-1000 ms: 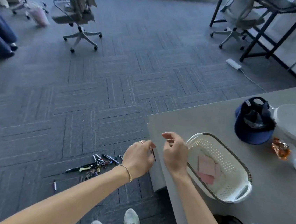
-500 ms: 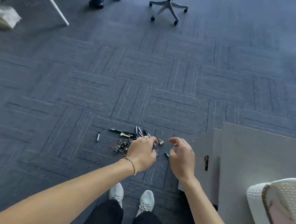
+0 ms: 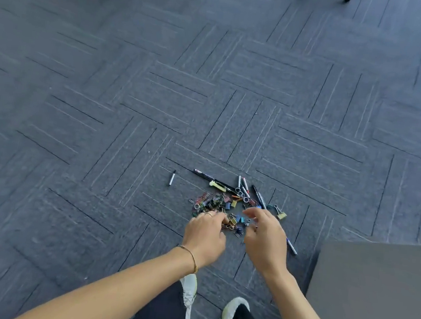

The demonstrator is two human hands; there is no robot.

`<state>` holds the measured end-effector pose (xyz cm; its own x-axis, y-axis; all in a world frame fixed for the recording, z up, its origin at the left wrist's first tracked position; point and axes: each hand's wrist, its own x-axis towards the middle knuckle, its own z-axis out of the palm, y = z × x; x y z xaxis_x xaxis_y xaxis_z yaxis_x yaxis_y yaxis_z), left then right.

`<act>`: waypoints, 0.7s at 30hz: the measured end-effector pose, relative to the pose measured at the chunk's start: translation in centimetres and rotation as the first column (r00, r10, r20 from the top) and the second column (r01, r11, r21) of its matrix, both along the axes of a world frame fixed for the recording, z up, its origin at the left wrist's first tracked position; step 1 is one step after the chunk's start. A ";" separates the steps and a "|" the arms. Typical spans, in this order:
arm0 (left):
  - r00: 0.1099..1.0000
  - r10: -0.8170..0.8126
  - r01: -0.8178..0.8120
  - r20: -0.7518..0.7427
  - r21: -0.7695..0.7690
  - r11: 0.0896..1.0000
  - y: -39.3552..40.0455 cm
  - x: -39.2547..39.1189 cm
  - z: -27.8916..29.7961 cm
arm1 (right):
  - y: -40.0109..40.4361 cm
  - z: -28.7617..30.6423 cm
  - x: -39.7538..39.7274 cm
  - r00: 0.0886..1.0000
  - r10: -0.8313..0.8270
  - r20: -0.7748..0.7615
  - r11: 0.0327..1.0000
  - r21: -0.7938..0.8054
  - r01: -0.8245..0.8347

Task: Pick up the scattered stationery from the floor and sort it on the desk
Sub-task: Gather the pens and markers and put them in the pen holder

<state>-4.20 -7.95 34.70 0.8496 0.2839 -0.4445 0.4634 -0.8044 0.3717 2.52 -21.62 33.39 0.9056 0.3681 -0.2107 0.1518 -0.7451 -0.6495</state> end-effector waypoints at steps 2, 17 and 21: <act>0.999 0.041 -0.041 -0.027 -0.001 0.999 2.2 0.0 -4.6 | 2.4 -4.6 0.8 0.999 0.033 -0.001 0.999 -0.014 -0.033; 0.867 0.482 -0.495 -0.129 -0.101 0.863 18.8 4.4 -35.7 | 17.3 -33.6 7.4 0.957 0.283 0.063 0.958 -0.072 -0.278; 0.860 0.504 -0.507 -0.086 -0.026 0.861 22.5 6.6 -42.8 | 19.6 -39.4 9.6 0.943 0.315 0.104 0.947 -0.096 -0.306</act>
